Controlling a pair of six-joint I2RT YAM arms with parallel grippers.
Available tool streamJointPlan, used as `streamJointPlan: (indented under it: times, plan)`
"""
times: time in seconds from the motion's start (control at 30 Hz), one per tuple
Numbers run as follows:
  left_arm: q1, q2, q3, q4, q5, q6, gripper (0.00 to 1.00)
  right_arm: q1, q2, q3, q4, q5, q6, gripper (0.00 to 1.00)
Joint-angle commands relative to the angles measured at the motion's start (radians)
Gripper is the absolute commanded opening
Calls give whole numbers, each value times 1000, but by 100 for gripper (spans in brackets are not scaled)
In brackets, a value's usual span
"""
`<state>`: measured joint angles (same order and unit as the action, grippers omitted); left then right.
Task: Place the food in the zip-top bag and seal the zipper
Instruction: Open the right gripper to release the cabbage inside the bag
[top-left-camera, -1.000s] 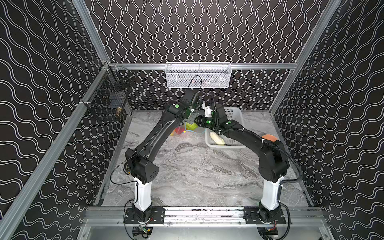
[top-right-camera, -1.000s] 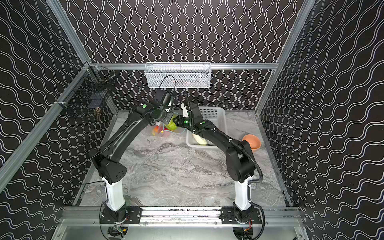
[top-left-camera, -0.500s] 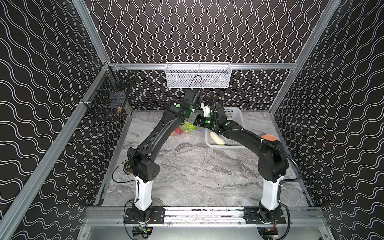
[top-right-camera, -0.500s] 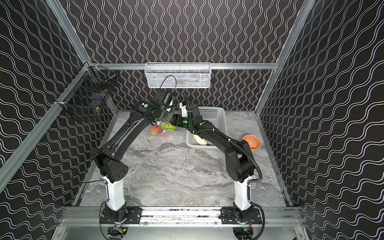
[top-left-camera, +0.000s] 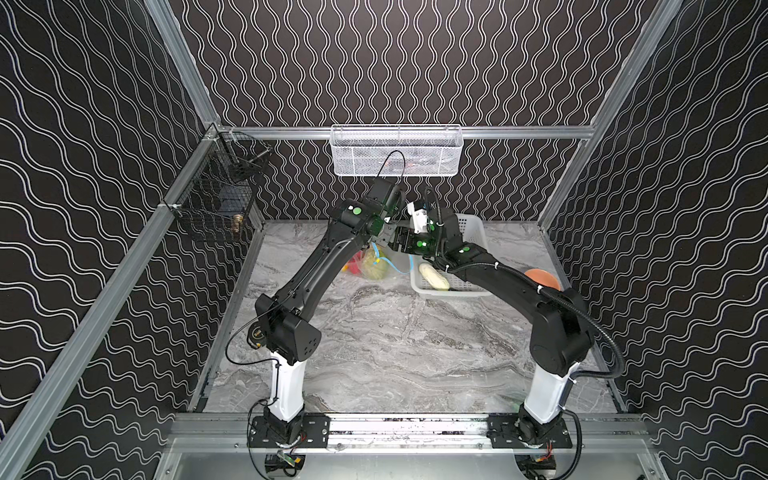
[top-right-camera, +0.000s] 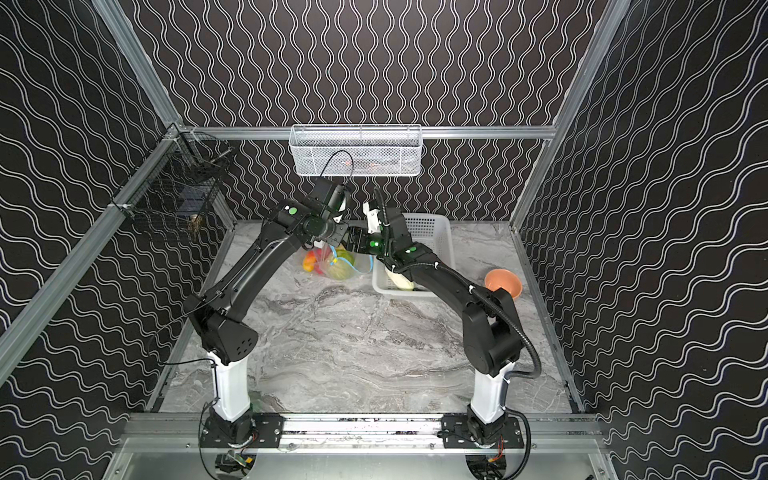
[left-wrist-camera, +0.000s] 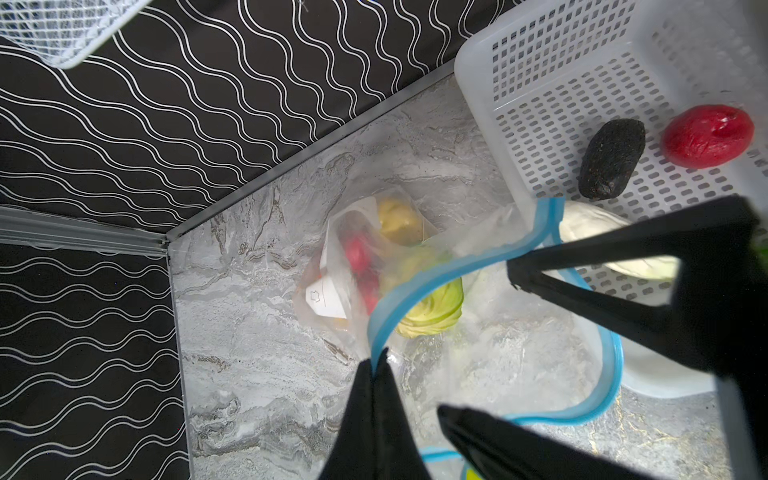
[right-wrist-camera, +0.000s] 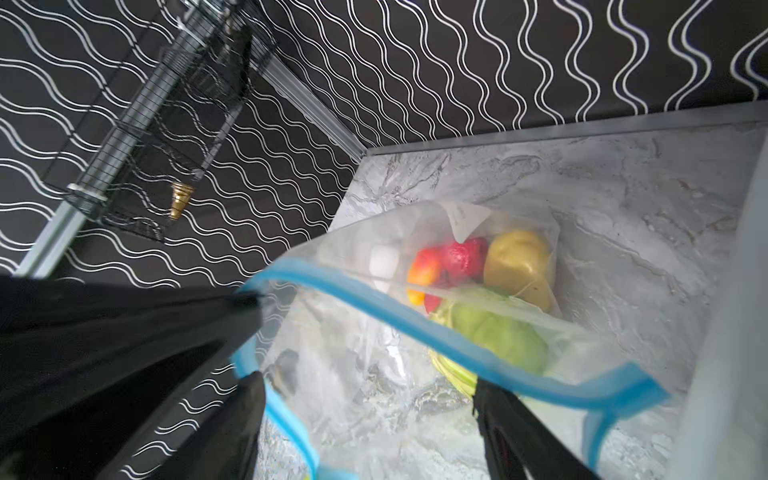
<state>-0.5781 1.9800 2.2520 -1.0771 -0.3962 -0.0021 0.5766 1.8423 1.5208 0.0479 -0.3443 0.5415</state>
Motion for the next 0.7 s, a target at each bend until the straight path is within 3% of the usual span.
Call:
streamJointPlan:
  times: [0.0,0.33,0.53,0.67]
  plan:
    - [1,-3,4,8,-16,-6,0,2,-31,-30,31,24,14,79]
    - [1,-9,-23,14,8,-8,0,2,-134,-97,-1,80,-18,86]
    - [1,-8,-37,17,12,-6,0,-4,-172,-123,-26,131,-33,99]
    - [1,-7,-35,15,11,-3,0,-12,-184,-132,-39,145,-32,99]
